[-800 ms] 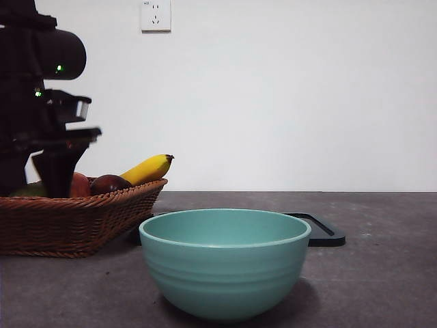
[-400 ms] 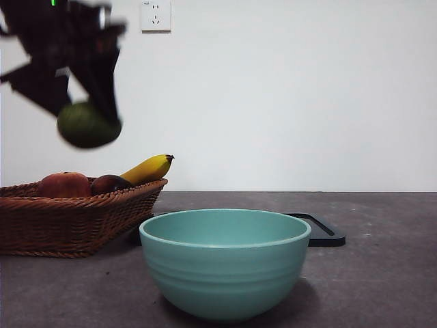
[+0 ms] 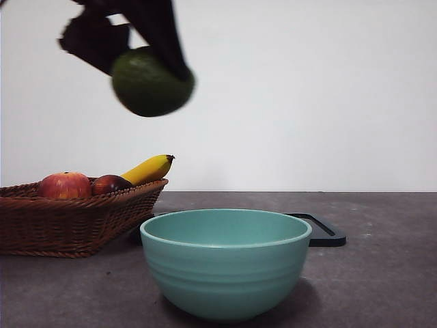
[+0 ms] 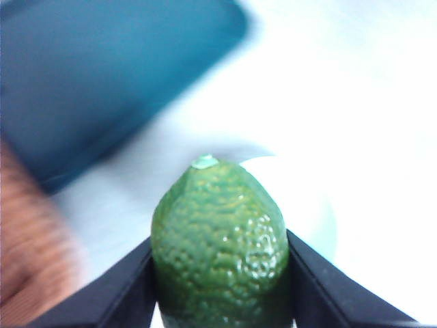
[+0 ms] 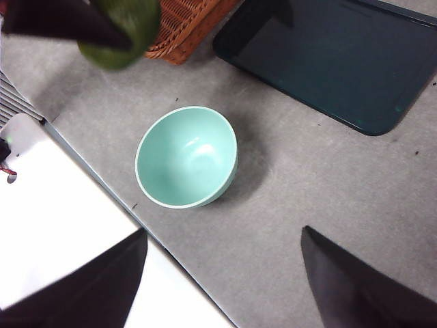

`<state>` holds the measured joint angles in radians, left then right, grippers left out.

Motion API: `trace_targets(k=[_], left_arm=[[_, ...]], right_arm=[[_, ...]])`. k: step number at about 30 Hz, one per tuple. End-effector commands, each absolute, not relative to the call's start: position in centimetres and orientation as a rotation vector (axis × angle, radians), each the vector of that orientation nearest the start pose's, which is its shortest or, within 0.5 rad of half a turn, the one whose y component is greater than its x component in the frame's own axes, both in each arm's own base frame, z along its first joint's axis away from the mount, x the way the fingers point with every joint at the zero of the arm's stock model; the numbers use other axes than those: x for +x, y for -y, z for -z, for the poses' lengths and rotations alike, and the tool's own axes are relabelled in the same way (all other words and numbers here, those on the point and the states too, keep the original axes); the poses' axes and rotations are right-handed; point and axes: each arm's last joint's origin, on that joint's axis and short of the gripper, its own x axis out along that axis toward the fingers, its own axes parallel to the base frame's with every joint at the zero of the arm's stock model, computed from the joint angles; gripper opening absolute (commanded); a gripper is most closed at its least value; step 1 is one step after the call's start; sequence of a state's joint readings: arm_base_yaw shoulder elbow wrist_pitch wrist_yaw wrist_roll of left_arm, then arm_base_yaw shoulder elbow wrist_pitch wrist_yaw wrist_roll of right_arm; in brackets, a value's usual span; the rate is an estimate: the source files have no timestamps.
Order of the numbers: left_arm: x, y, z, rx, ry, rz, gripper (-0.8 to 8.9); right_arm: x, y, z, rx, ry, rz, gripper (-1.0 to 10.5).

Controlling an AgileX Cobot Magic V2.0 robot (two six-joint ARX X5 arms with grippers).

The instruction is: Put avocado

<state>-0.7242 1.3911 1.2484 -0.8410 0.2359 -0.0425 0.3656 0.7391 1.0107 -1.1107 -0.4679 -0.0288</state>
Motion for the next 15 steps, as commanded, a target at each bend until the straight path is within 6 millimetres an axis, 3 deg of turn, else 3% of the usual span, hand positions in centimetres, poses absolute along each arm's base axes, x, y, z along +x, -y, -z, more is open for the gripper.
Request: trace_targets(k=[1, 6, 11, 15], left_arm=[[20.3, 20.7, -30.3, 0.235, -1.007, 0.901, 1.81], [20.0, 23.1, -28.2, 0.288, -1.066, 0.943, 1.81], [20.0, 26.1, -24.4, 0.394, -1.147, 0.942, 1.81], [20.0, 27.4, -22.0, 0.447, -1.197, 0.924, 1.82]], right_arm=[[9.6, -5.1, -34.1, 0.017, -0.828, -0.799, 3.6], [9.6, -5.1, -34.1, 0.017, -0.828, -0.799, 3.6], [9.6, -5.1, -34.1, 0.017, -0.828, -0.799, 3.6], [9.6, -5.1, -34.1, 0.017, -0.828, -0.8, 3.6]])
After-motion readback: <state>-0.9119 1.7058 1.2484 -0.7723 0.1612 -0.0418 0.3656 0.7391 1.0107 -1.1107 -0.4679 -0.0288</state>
